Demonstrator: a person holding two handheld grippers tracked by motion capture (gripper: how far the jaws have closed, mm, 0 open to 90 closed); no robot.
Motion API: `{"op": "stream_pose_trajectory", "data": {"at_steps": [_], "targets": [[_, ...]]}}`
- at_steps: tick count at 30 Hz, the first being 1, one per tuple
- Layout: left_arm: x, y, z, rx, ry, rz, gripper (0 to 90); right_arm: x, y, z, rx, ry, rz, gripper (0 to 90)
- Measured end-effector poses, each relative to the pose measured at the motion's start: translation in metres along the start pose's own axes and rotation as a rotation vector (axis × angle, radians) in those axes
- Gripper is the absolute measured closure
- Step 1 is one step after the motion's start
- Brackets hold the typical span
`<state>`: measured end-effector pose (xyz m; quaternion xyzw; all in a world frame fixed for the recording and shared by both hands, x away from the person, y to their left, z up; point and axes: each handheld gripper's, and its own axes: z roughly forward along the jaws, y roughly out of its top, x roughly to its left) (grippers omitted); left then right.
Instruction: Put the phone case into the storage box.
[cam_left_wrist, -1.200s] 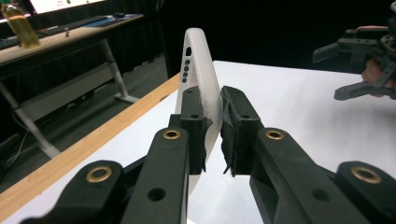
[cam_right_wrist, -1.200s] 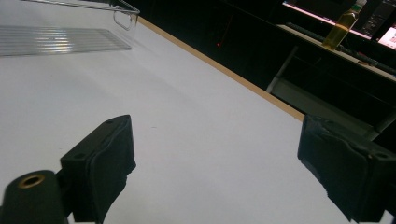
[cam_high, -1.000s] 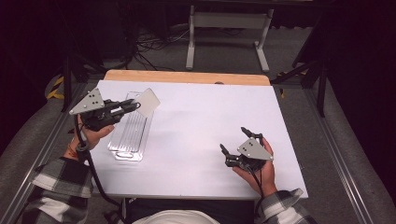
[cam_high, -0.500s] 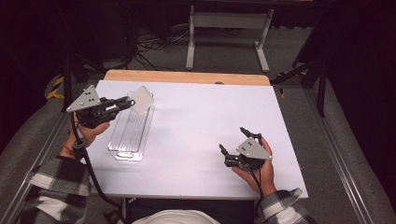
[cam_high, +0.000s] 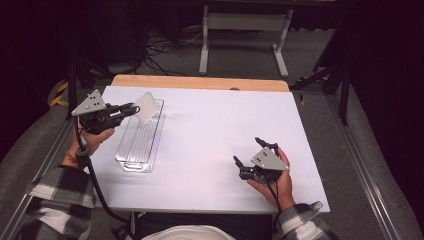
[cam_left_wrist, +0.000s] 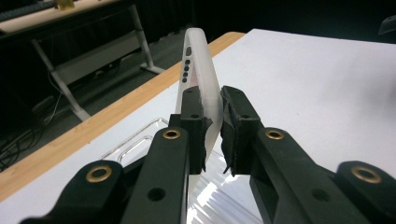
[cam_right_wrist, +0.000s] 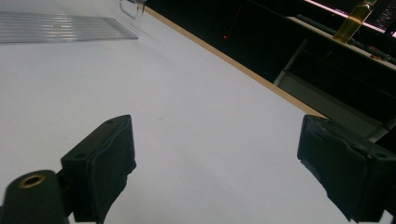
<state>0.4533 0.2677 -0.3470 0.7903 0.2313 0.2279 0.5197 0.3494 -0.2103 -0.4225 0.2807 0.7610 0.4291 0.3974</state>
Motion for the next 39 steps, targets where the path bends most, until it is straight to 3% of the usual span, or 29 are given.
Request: {"op": "stream_pose_trajectory", "data": {"at_steps": [22,28,33,35,36,39], "targets": [[0.031,-0.022,0.042,0.075,0.002,-0.076,80.3,0.005,-0.004,0.007,0.019,0.008,-0.032,15.1],[0.035,-0.021,0.045,0.071,0.012,-0.064,80.3,0.006,-0.006,0.009,0.026,0.008,-0.036,15.6],[0.040,-0.019,0.047,0.073,-0.006,-0.055,80.2,0.008,-0.006,0.011,0.037,0.014,-0.044,15.6],[0.042,-0.019,0.047,0.074,0.008,-0.056,80.0,0.008,-0.007,0.011,0.041,0.021,-0.044,15.9],[0.043,-0.019,0.048,0.072,0.040,-0.057,79.7,0.009,-0.007,0.011,0.041,0.022,-0.046,16.2],[0.045,-0.019,0.050,0.068,0.078,-0.044,78.3,0.010,-0.006,0.011,0.041,0.025,-0.051,16.5]]}}
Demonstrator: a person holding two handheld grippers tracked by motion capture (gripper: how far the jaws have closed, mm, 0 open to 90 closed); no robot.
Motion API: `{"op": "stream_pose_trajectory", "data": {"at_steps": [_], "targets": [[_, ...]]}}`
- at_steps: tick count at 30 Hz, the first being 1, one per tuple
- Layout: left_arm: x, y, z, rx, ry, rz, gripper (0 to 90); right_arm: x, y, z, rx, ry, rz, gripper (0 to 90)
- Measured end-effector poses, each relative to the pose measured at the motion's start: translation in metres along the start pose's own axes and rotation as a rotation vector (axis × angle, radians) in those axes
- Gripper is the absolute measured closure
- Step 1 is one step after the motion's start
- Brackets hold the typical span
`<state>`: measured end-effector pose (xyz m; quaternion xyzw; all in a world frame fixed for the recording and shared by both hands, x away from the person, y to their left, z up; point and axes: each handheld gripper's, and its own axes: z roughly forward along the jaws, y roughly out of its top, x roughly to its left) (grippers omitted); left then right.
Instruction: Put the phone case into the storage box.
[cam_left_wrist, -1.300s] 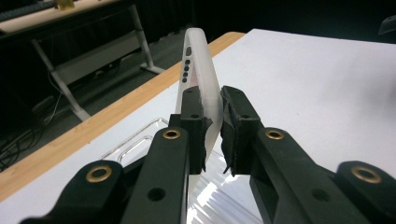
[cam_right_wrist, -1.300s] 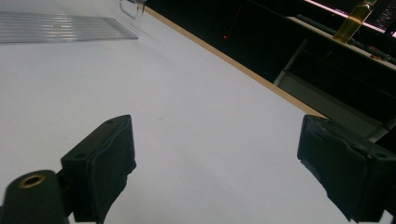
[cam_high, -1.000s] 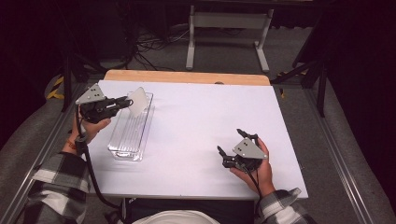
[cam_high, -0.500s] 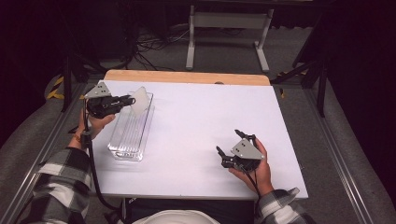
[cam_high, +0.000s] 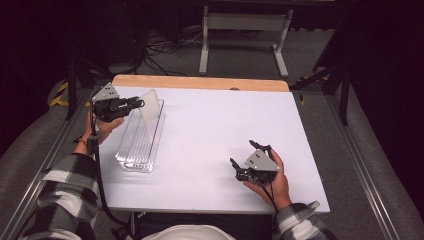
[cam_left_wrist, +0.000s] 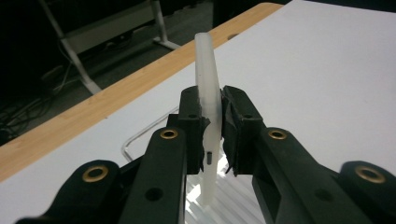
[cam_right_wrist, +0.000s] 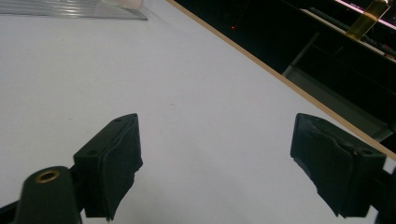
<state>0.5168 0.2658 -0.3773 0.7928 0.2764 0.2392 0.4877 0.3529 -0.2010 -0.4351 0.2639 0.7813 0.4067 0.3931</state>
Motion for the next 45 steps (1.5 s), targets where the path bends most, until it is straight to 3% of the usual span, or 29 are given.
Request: {"op": "stream_pose_trajectory", "data": {"at_steps": [5,9,14,20,22,28,31,34,36,40,45], "targets": [[0.005,0.001,0.008,-0.009,0.048,0.019,76.2,0.002,0.000,0.001,0.005,0.001,-0.009,16.6],[0.008,0.002,0.016,-0.015,0.063,0.033,76.0,0.003,0.000,0.002,0.011,0.008,-0.012,16.7],[0.016,-0.001,0.021,-0.039,0.091,0.008,74.5,0.005,0.000,0.002,0.015,0.018,-0.013,16.8],[0.022,-0.003,0.026,-0.013,0.161,0.026,70.2,0.005,0.000,0.002,0.014,0.026,-0.011,16.8],[0.023,-0.002,0.028,0.007,0.186,0.055,69.6,0.006,0.000,0.003,0.014,0.034,-0.014,16.8],[0.023,0.000,0.034,0.019,0.233,0.072,68.6,0.007,0.000,0.003,0.018,0.038,-0.021,16.9],[0.021,0.002,0.039,0.030,0.279,0.098,68.0,0.007,0.000,0.003,0.018,0.039,-0.020,16.9],[0.019,0.003,0.042,0.025,0.283,0.098,68.2,0.007,0.000,0.003,0.016,0.037,-0.023,17.1],[0.018,0.004,0.044,0.028,0.309,0.110,67.2,0.007,0.000,0.002,0.012,0.028,-0.022,17.4],[0.019,0.002,0.046,0.017,0.304,0.079,66.2,0.006,0.000,0.002,0.013,0.027,-0.016,17.4],[0.018,0.002,0.052,0.033,0.300,0.097,64.6,0.007,0.001,0.001,0.012,0.031,-0.024,17.4]]}}
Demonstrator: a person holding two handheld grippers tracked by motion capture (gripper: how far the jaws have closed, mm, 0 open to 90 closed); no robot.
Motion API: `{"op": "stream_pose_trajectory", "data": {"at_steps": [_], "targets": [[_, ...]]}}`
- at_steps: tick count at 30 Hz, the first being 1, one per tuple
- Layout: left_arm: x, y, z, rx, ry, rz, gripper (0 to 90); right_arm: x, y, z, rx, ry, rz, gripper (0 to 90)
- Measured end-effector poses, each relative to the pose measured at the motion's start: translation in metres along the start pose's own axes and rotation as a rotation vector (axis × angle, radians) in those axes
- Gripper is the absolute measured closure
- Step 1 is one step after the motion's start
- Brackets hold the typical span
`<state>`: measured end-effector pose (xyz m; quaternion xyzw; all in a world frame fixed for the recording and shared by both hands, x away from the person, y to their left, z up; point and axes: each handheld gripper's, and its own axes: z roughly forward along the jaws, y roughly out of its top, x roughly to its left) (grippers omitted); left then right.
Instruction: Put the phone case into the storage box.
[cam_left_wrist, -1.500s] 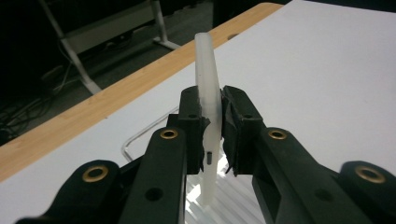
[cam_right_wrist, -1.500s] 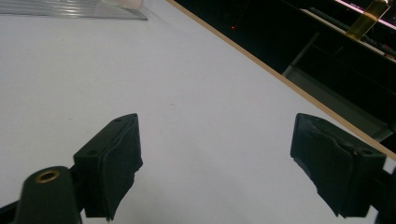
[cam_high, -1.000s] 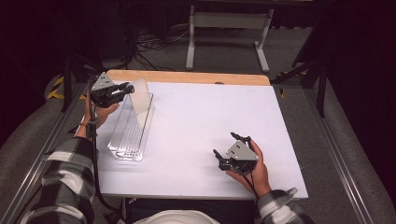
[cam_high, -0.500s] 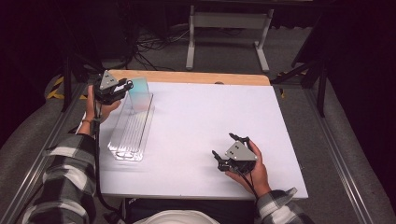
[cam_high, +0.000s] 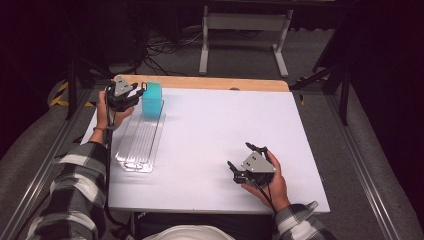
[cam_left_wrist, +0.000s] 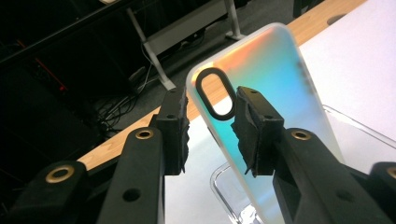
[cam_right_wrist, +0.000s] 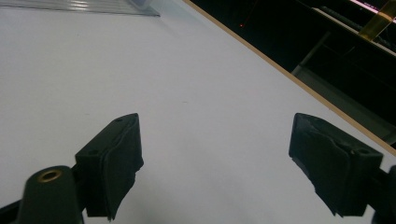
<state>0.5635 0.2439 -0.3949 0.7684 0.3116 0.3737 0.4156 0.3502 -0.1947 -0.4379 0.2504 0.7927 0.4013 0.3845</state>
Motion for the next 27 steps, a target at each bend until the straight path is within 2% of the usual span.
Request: {"op": "stream_pose_trajectory", "data": {"at_steps": [1,3,4,9,17,19,20,27], "targets": [[-0.001,0.000,0.001,-0.004,0.011,-0.003,64.6,0.000,0.000,0.000,0.000,0.000,0.000,17.4],[-0.003,0.001,0.002,-0.003,-0.005,-0.008,64.8,0.000,0.000,0.000,0.001,-0.002,0.003,17.4],[-0.004,0.001,0.003,0.003,0.001,0.001,64.4,-0.001,0.000,0.000,0.001,-0.003,0.004,17.5],[-0.002,-0.001,0.001,-0.004,-0.005,-0.026,62.8,-0.001,-0.001,0.000,0.003,-0.002,0.004,17.4],[0.002,-0.004,-0.006,-0.005,-0.026,-0.060,61.6,-0.001,0.000,-0.001,-0.002,-0.007,0.002,17.4],[0.003,-0.004,-0.007,-0.008,-0.018,-0.051,61.1,0.000,0.000,-0.001,-0.002,-0.007,0.002,17.4],[0.003,-0.004,-0.009,-0.008,-0.029,-0.067,60.6,-0.001,0.000,0.000,-0.003,-0.006,0.006,17.4],[0.001,-0.005,-0.016,-0.026,-0.034,-0.087,58.6,-0.001,0.001,-0.001,-0.010,-0.005,0.008,17.4]]}}
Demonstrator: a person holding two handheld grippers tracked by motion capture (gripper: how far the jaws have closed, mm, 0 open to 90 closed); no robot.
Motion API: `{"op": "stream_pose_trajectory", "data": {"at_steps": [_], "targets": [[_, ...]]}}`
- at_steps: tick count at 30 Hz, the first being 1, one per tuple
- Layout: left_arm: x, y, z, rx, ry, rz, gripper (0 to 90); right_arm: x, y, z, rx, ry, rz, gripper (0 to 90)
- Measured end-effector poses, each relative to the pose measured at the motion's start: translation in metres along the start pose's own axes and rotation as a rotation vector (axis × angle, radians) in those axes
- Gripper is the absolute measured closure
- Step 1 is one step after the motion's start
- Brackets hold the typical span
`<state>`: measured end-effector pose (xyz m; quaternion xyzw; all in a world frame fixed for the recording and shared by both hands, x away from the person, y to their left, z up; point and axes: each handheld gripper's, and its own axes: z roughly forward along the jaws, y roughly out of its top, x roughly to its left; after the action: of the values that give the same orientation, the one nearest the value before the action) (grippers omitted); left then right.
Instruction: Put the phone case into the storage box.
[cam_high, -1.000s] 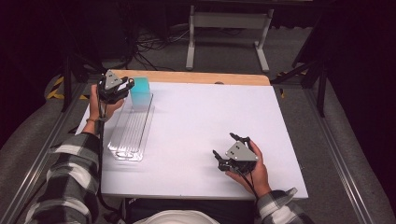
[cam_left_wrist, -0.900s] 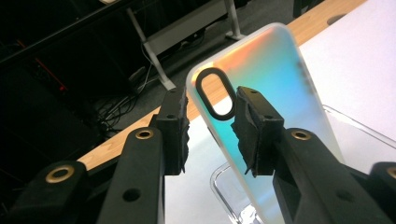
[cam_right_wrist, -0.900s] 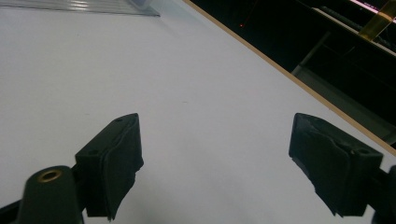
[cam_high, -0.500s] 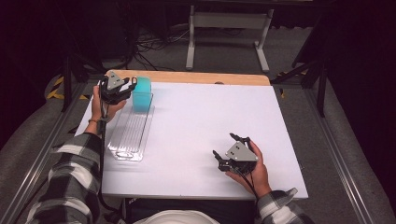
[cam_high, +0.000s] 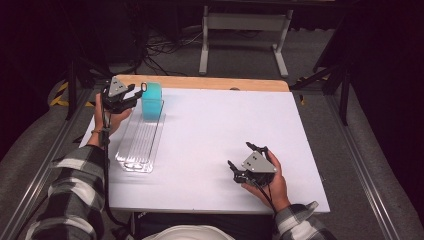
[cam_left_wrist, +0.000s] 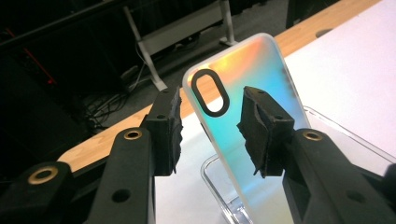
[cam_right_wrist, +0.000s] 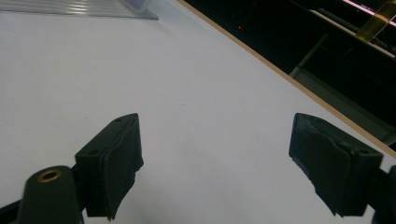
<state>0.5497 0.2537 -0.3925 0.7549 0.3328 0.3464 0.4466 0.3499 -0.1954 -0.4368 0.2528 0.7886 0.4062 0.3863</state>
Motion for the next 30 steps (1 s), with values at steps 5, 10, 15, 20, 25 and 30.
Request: {"op": "stream_pose_trajectory", "data": {"at_steps": [5,10,15,20,25,30], "targets": [[-0.005,0.000,-0.005,0.006,-0.005,0.018,57.7,-0.001,0.000,0.000,-0.002,-0.004,0.002,17.4],[-0.008,-0.001,-0.010,0.004,-0.008,0.033,56.1,-0.003,0.001,-0.001,-0.006,-0.009,0.005,17.4],[-0.010,-0.001,-0.019,-0.022,-0.016,0.030,55.5,-0.004,0.001,-0.001,-0.009,-0.013,0.008,17.4],[-0.013,-0.002,-0.026,-0.040,-0.025,0.026,54.4,-0.004,0.001,-0.001,-0.012,-0.012,0.003,17.4],[-0.017,-0.002,-0.033,-0.056,-0.039,0.024,53.6,-0.005,0.001,-0.002,-0.015,-0.012,0.003,17.3],[-0.022,-0.001,-0.039,-0.072,-0.048,0.040,52.6,-0.006,0.001,-0.003,-0.017,-0.018,0.009,17.3]]}}
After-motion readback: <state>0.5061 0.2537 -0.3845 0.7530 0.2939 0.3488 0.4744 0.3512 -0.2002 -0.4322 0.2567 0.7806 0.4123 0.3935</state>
